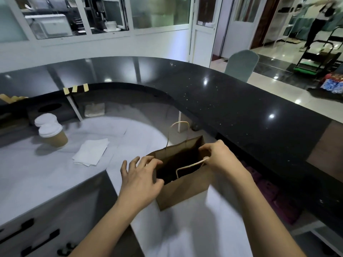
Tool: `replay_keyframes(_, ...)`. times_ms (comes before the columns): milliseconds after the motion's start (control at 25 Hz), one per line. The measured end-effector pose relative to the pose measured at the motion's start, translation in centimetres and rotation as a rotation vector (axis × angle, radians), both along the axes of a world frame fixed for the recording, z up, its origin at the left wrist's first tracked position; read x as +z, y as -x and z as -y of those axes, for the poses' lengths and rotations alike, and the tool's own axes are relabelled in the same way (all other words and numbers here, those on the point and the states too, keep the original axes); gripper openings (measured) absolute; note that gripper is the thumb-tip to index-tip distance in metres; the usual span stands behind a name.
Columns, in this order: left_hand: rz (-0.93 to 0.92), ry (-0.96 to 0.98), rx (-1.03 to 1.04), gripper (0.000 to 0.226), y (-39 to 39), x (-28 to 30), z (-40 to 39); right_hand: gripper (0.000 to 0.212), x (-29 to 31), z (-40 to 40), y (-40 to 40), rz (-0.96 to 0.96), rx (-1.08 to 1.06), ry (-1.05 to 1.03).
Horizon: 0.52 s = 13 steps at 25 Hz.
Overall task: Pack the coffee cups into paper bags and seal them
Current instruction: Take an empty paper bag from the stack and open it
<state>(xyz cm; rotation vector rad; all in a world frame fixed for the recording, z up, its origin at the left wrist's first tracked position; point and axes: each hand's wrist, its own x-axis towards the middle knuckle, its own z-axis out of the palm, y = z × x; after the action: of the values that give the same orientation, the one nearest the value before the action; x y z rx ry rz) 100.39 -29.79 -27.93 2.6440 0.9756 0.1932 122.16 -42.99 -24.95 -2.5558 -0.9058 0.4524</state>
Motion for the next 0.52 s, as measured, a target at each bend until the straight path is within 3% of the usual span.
replay_keyframes(160, -0.064, 0.106, -0.033, 0.061, 2.1, 0.6, 0.4, 0.068, 0.0, -0.2, 1.3, 0.027, 0.060, 0.139)
replay_keyframes(320, -0.068, 0.171, -0.045, 0.071, 4.2, 0.6, 0.9, 0.074, -0.3, -0.1, 2.9, 0.027, 0.076, 0.126)
replay_keyframes(520, -0.083, 0.118, -0.010, 0.075, 6.4, 0.3, 1.3, 0.075, -0.4, -0.2, 4.6, 0.026, 0.092, 0.024)
